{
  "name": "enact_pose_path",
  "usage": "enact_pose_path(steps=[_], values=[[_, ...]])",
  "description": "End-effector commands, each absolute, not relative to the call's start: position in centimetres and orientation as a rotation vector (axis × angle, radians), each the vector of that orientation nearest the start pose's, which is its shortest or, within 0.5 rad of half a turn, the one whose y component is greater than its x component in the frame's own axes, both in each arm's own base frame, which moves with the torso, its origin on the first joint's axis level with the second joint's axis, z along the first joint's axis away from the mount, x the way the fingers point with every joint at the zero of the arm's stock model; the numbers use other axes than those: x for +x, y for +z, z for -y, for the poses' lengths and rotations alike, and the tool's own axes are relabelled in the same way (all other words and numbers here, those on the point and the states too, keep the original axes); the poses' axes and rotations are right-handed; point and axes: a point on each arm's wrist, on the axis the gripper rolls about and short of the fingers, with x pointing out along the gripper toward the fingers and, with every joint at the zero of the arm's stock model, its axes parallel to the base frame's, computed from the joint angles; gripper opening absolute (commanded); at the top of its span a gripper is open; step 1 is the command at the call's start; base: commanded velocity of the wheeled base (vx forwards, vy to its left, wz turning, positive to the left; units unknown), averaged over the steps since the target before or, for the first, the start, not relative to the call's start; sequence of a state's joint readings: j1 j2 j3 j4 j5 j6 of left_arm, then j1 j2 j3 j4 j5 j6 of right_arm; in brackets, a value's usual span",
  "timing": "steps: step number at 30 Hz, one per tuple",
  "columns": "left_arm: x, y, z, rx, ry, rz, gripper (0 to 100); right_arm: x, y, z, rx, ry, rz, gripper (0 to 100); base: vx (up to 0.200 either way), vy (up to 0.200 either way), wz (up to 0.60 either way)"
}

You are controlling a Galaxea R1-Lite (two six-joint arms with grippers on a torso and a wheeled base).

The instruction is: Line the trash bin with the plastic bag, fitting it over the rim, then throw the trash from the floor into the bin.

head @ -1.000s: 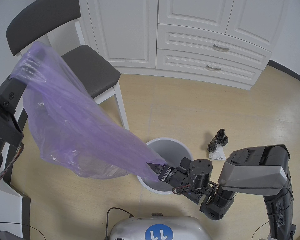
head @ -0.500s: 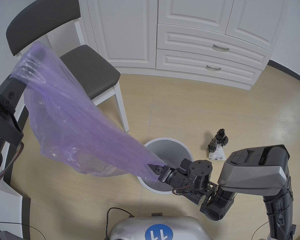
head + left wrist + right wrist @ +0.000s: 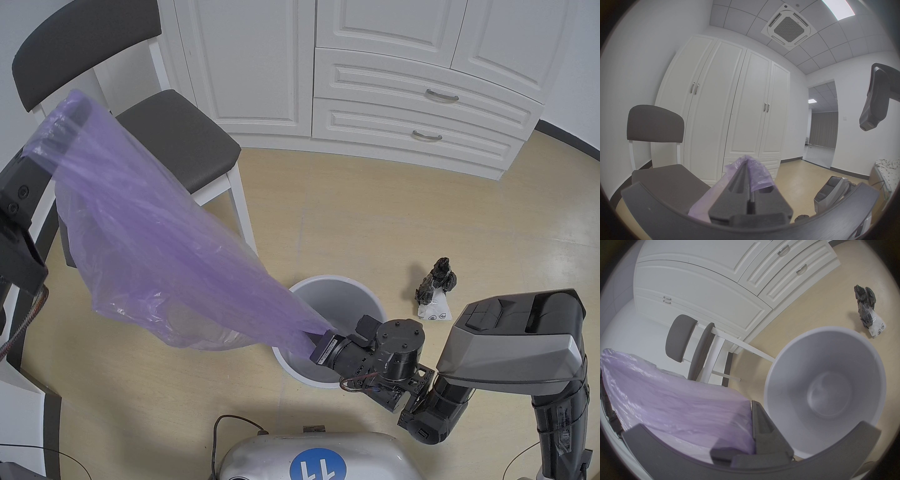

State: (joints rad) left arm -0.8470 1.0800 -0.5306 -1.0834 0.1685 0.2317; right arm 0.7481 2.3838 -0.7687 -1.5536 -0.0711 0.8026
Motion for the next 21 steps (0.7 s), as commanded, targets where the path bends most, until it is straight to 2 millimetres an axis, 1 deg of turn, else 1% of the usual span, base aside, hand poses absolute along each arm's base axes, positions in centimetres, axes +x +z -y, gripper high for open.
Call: enact_pose_path(steps=[1, 6, 9, 13, 15, 19, 21], values=[[9.2, 28.9, 9.9, -0.045, -0.601, 0.546, 0, 28.4, 2.8, -26.4, 0.751, 0.628, -0.299, 0, 0.0, 0.0, 0.0], [9.3, 28.8, 9.9, -0.042, -0.602, 0.54, 0, 28.2, 3.7, -26.1, 0.714, 0.636, -0.268, 0, 0.0, 0.0, 0.0], [9.3, 28.7, 10.0, -0.038, -0.604, 0.535, 0, 28.0, 5.0, -25.6, 0.68, 0.643, -0.23, 0, 0.0, 0.0, 0.0], [9.5, 28.3, 10.2, -0.026, -0.608, 0.514, 0, 27.8, 7.9, -24.3, 0.63, 0.648, -0.137, 0, 0.0, 0.0, 0.0], [9.7, 28.0, 10.4, -0.013, -0.613, 0.491, 0, 27.6, 9.6, -23.3, 0.589, 0.643, -0.079, 0, 0.0, 0.0, 0.0], [10.2, 27.0, 10.8, 0.035, -0.616, 0.413, 0, 27.3, 12.1, -21.1, 0.454, 0.609, 0.033, 0, 0.0, 0.0, 0.0], [10.8, 26.3, 11.0, 0.068, -0.607, 0.36, 0, 26.8, 13.4, -20.0, 0.402, 0.594, 0.081, 0, 0.0, 0.0, 0.0]])
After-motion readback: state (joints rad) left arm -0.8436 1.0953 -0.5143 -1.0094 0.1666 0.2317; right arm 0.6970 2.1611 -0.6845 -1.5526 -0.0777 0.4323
